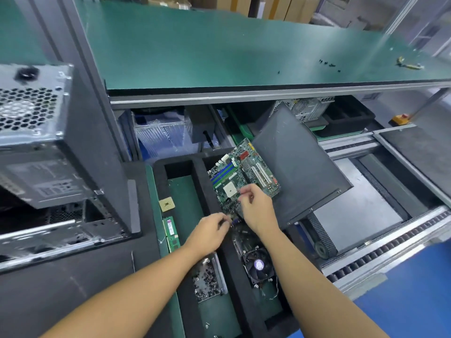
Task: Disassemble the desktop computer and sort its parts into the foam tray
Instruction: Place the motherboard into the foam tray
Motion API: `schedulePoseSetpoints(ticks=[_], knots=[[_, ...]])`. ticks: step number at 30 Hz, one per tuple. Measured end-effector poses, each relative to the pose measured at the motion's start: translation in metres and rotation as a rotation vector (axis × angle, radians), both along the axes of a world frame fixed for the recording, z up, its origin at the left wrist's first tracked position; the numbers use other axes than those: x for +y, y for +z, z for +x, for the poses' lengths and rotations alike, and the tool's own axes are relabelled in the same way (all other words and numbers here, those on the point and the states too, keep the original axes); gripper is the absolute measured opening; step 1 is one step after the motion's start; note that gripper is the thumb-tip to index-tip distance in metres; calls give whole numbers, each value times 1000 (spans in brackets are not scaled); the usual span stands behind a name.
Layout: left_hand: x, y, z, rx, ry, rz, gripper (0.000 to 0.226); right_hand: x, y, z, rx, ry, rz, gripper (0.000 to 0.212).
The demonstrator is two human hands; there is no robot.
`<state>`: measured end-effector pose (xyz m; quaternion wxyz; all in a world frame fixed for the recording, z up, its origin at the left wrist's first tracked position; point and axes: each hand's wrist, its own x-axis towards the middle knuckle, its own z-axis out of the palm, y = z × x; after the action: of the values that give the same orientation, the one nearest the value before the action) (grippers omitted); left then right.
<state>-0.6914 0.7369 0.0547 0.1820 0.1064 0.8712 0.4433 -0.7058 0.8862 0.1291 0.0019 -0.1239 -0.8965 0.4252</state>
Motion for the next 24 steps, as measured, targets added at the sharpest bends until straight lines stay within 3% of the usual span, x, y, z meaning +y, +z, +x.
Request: schedulePoseSetpoints(ticks=[2,4,11,15,17,20,24], knots=[[-19,9,0,-201,195,215,20,-22,-3,5,-70,100,-52,25],[-45,12,3,-281,301,295,26,-47,-9,11,-115,182,-82,25],[-141,19,42,-348,426,262,26,-124,-29,41,-191,247,-158,27],[-199,25,82,-291,443,165,29,-167,-38,73,-352,279,-87,16],[-232,25,107,-270,474,121,30,-189,-44,94,-492,327,2,6],[-279,21,145,-255,556,77,29,-222,-55,128,-614,451,268,23],[-330,8,193,-279,659,60,28,-251,-73,165,-468,372,473,41]])
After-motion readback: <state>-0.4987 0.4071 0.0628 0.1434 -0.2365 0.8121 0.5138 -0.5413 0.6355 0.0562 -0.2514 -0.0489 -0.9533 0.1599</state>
